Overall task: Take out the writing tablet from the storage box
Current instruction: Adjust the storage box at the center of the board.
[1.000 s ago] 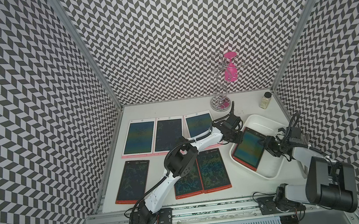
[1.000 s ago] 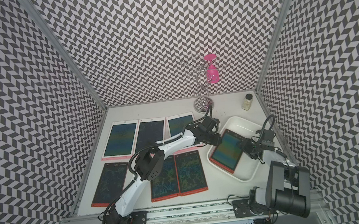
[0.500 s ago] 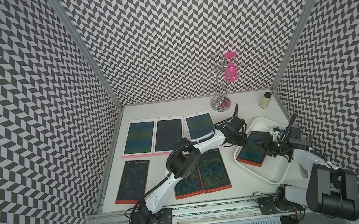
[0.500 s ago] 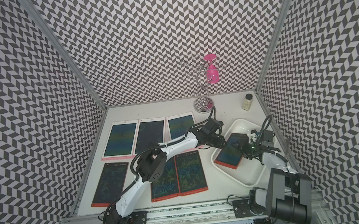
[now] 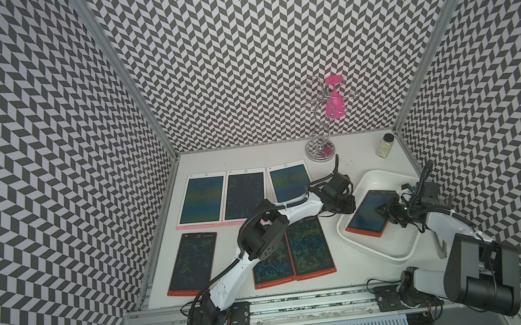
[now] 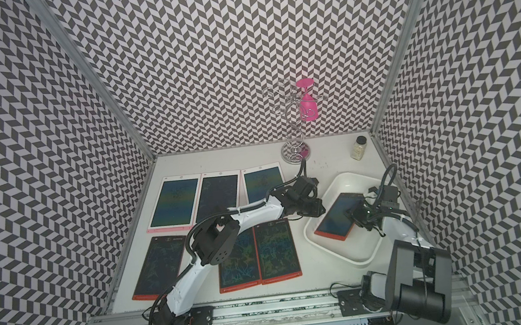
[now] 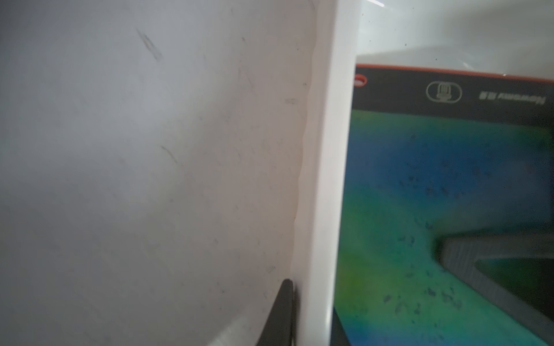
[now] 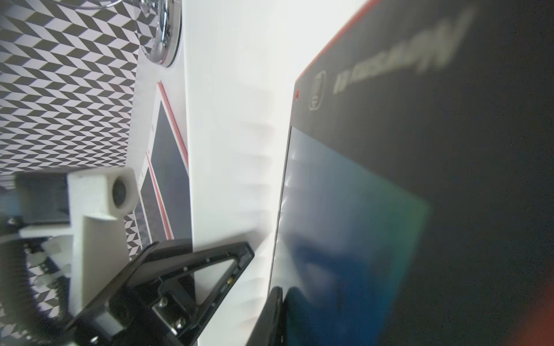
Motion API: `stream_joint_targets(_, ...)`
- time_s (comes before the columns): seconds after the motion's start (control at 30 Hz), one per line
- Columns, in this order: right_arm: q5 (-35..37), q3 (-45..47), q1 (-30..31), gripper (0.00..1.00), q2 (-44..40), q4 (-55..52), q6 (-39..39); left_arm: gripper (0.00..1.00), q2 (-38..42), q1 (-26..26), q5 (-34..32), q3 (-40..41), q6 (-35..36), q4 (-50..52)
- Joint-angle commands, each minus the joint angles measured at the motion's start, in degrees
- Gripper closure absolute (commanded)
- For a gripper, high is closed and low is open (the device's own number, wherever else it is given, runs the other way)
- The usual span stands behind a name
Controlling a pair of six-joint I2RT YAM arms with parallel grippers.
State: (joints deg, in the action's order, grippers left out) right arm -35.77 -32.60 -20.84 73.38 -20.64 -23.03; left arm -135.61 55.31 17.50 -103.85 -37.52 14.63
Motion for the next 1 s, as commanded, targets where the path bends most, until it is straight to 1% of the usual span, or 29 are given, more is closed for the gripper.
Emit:
stream_joint_targets(0.0,1.25,-1.70,-0.45,0.81,2.66,2.93,0.00,0.84,3.45,-0.08,-0.90,2.94,-3.67,-3.25)
stream_joint_targets(0.07,-0.25,-2.72,-0.78,0.82,3.89,3.91,-0.21,0.83,4.18,-0.10,-1.71,3.56,-4.03,-3.84)
stream_joint_targets(0.13,-2.17,-3.52,-0.97,0.83,4.83,4.98,-0.66,0.78,4.65,0.02,-2.53,3.78,-4.61,-4.08)
stream_joint_targets(0.23,-4.68,-4.79,-1.37,0.90,5.69,6.22,-1.39,0.72,6.47,0.21,-4.17,5.48,-6.09,-6.14)
stream_joint_targets(0.33,-5.65,-6.62,-1.73,0.91,6.20,6.49,-1.67,0.69,8.71,1.15,-7.59,6.48,-5.66,-7.43)
stream_joint_targets(0.4,-7.02,-7.69,-2.17,0.92,6.60,6.56,-1.67,0.64,9.31,1.60,-8.19,6.30,-5.71,-7.84)
stream_joint_targets(0.63,-11.64,-7.66,-2.87,0.94,7.40,9.26,-3.55,0.61,10.76,2.21,-8.87,7.06,-6.22,-9.95)
stream_joint_targets(0.8,-10.53,-7.84,-2.81,0.94,5.84,8.17,-3.33,0.57,11.90,3.05,-13.55,4.18,-3.06,-6.20)
stream_joint_targets(0.97,-7.67,-8.06,-2.83,0.94,3.17,6.08,-3.17,0.56,13.10,3.14,-14.38,3.67,-1.54,-5.96)
